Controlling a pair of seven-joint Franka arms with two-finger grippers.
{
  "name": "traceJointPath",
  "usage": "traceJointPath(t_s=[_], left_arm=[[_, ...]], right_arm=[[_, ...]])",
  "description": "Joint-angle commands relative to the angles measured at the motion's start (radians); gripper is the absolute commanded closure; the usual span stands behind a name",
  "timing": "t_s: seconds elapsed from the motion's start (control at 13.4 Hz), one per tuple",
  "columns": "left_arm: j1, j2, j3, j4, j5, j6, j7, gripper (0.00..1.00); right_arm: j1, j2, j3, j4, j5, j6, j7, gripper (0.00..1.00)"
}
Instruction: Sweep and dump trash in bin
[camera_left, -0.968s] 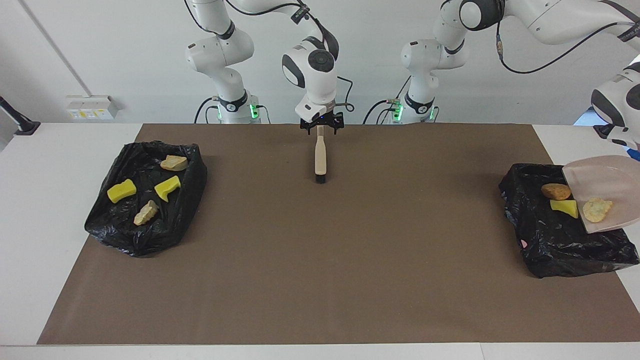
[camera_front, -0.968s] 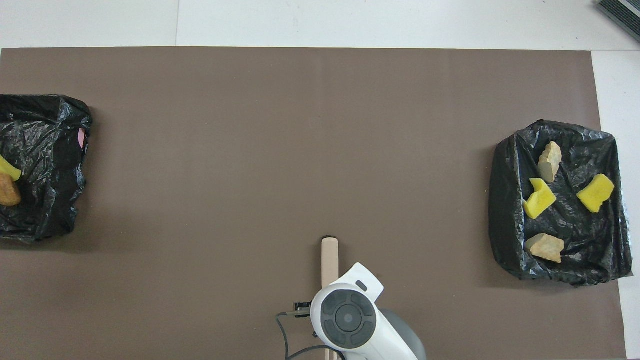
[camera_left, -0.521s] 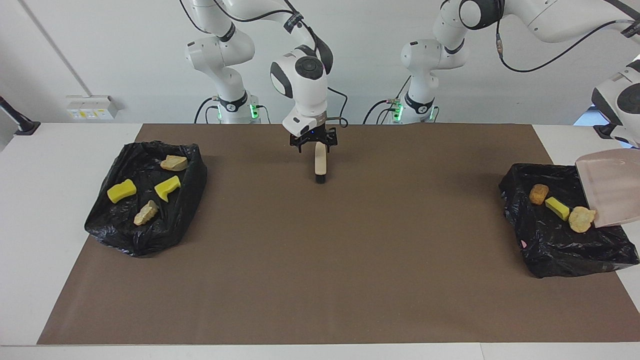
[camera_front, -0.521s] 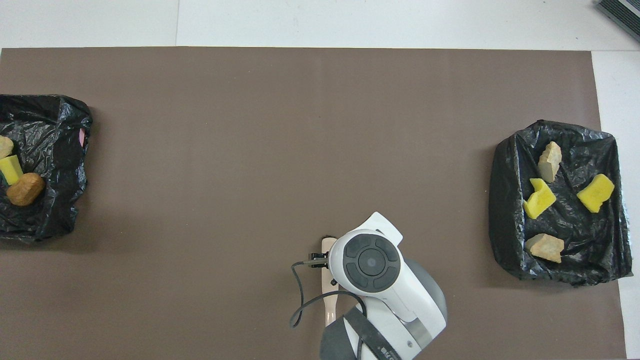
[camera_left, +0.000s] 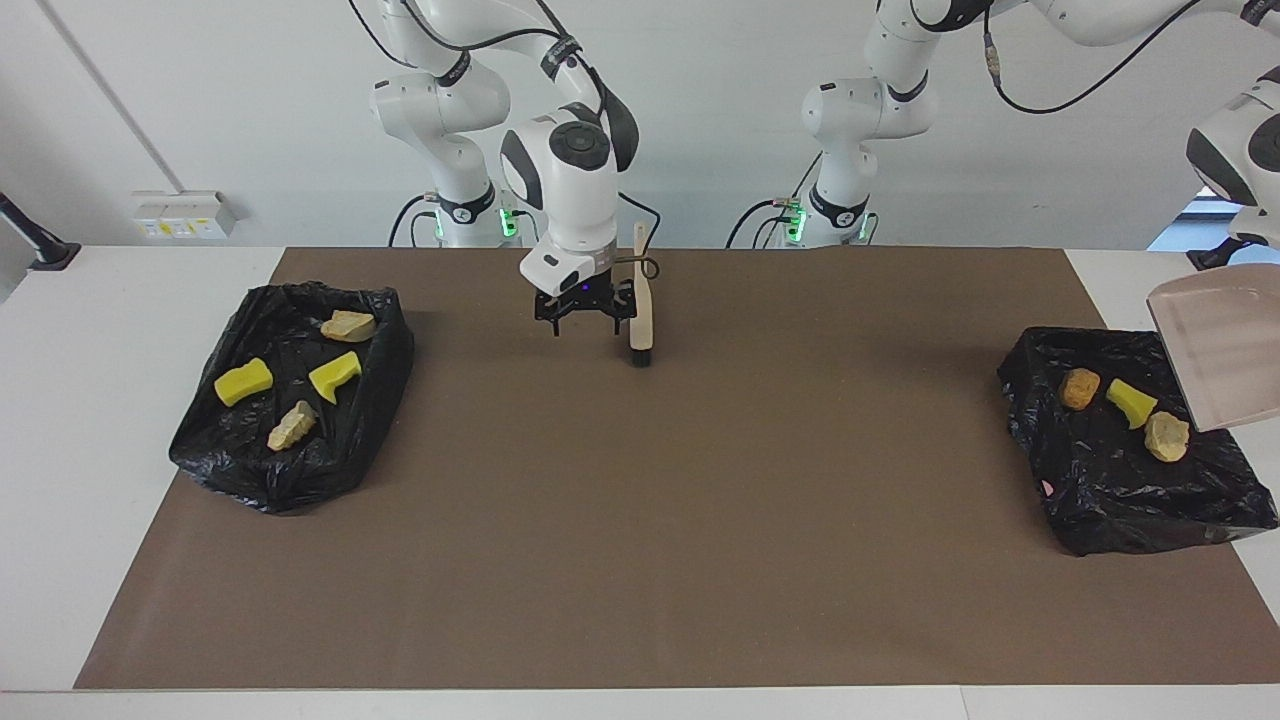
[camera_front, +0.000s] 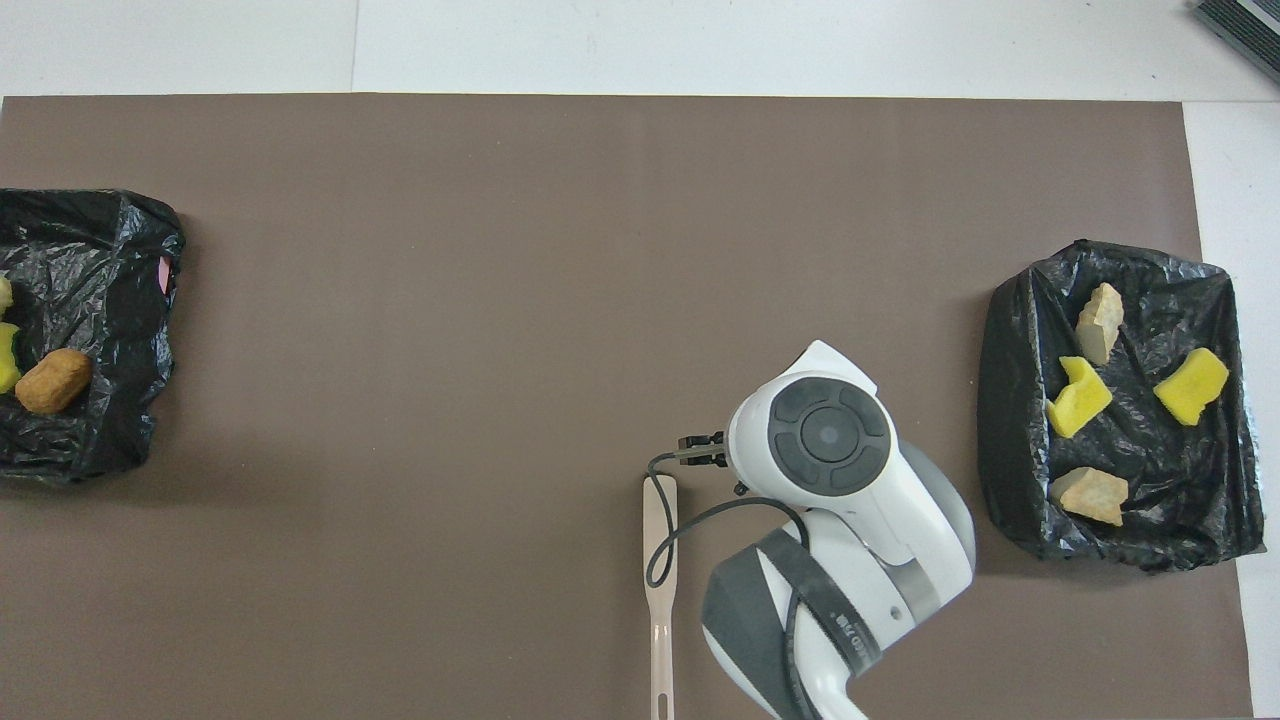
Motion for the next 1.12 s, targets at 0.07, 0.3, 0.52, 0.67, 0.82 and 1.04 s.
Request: traceJointPath(t_s=[0.07, 0.3, 0.52, 0.67, 0.82, 1.04], left_arm=[[0.002, -0.028, -0.105, -0.016, -0.107, -0.141, -0.176, 1.00], [0.000, -0.032, -0.179, -0.022, -0.284, -0.223, -0.271, 1.00], [0.000, -0.046, -0.260, -0.050, -0.400, -0.255, -0.435, 1.00], [-0.011, -0.045, -0.312, -0.062, -0.459, -0.286, -0.559, 1.00], [-0.018, -0.040, -0.392, -0.086, -0.468, -0.303, -0.798, 1.00], [-0.027, -0.020, -0.504, -0.090, -0.514, -0.321, -1.099, 1.00]], right_arm=[[-0.074, 0.011, 0.007, 0.055, -0.036, -0.037, -0.086, 0.00], [-0.142, 0.012, 0.009, 0.109, -0.109, -0.031, -0.099, 0.00], [-0.201, 0.005, 0.010, 0.175, -0.106, -0.038, -0.115, 0.00], [-0.229, -0.006, 0.010, 0.213, -0.094, -0.061, -0.115, 0.00], [-0.232, -0.014, 0.009, 0.264, -0.091, -0.126, -0.115, 0.00], [-0.233, -0.014, 0.007, 0.347, -0.086, -0.182, -0.116, 0.00]])
